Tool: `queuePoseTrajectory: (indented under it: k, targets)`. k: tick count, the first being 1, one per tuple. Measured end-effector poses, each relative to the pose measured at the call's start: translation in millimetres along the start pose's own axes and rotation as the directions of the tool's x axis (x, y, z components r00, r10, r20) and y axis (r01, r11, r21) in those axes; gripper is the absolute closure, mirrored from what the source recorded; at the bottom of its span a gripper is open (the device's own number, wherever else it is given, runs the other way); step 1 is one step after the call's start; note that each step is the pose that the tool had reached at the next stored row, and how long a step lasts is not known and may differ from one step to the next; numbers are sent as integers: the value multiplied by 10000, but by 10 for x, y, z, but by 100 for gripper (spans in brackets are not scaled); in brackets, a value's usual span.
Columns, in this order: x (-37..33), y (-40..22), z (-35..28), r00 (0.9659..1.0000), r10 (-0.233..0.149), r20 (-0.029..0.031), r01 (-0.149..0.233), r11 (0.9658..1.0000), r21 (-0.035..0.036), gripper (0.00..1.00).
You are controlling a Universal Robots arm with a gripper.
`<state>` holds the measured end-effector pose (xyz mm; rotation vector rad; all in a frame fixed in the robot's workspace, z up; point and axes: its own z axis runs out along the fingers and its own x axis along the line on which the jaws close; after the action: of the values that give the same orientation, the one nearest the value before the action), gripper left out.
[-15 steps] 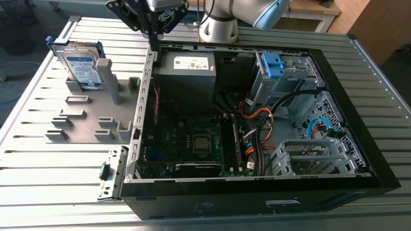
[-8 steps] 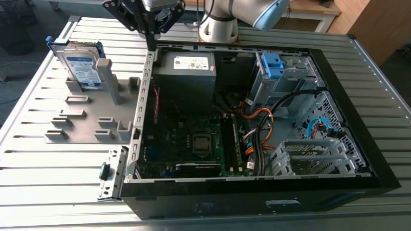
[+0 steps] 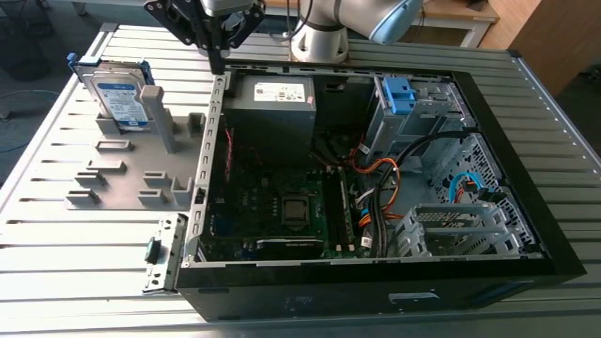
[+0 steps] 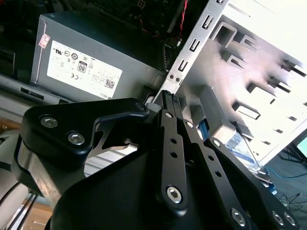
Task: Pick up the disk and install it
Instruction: 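Reach for the disk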
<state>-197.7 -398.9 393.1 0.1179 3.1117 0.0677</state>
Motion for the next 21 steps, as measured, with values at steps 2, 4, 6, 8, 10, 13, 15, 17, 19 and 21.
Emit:
queuePoseTrajectory:
  k: [2,4,6,8,10,13,15,17,19,21]
  targets:
    - [13,-1,0,10000,0,0,0,10000,0,89]
    - [25,-2,0,10000,0,0,0,10000,0,89]
    - [35,-2,-1,10000,1,-1,-1,10000,1,89]
    - [45,-3,-1,10000,1,0,-1,10000,0,89]
    - [54,-4,-1,10000,1,-1,-1,10000,1,89]
    - [68,-5,-1,10000,0,0,0,10000,0,89]
    - [79,-6,-2,10000,0,0,0,10000,1,89]
    - [90,-7,-2,10000,0,0,0,10000,0,89]
    - [102,-8,-2,10000,0,0,0,10000,0,89]
    - [112,-8,-2,10000,0,-1,0,10000,0,89]
